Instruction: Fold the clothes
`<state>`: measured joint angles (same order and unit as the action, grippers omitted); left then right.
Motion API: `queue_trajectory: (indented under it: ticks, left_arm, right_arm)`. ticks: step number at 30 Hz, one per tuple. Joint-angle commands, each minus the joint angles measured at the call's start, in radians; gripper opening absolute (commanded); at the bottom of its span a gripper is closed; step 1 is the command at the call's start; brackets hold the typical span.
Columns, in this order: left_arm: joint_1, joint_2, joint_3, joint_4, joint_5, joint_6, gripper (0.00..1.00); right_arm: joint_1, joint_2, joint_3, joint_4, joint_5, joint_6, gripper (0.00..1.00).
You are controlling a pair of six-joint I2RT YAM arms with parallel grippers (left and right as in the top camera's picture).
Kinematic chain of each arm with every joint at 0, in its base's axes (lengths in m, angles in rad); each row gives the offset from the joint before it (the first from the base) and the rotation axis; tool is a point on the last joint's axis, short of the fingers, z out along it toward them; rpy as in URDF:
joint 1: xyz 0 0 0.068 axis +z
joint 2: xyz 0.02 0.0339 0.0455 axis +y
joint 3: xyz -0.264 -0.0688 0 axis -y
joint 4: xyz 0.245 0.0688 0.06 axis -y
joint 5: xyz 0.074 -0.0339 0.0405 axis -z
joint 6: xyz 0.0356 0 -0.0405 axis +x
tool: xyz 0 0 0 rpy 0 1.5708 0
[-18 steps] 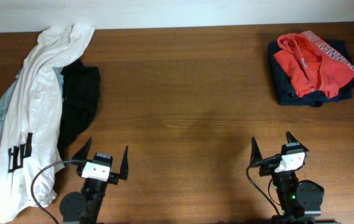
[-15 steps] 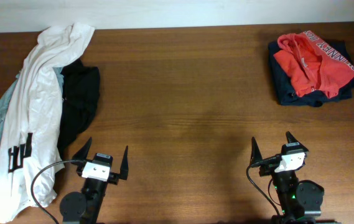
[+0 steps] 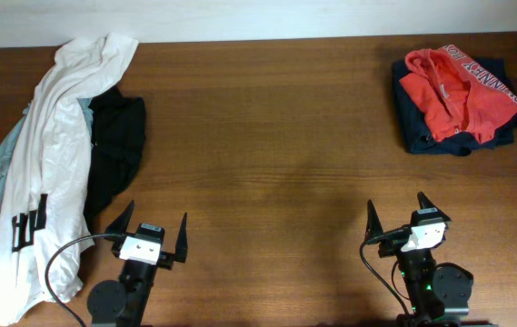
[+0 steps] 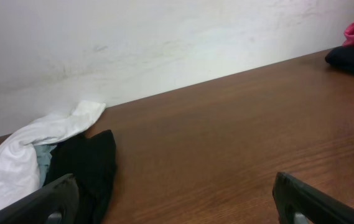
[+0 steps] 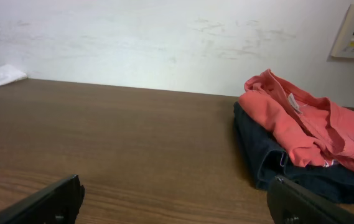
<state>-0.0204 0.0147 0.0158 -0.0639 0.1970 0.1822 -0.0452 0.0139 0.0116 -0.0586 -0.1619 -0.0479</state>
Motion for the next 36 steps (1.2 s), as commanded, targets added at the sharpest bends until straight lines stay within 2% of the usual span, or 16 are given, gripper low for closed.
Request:
queue_trajectory:
  ticks: [1, 30, 36]
  left_arm:
    - [-0.003, -0.008, -0.007, -0.001, -0.007, -0.012, 0.99]
    - [-0.003, -0.008, -0.007, 0.000, -0.006, -0.012, 0.99]
    - [-0.003, -0.008, -0.006, 0.034, 0.071, -0.012, 0.99]
  right_arm:
    - [-0.007, -0.010, -0.006, -0.004, 0.005, 0.012, 0.99]
    - [-0.007, -0.010, -0.006, 0.020, 0.008, 0.013, 0.98]
    - [-0.008, -0.010, -0.006, 0.038, 0.021, 0.012, 0.98]
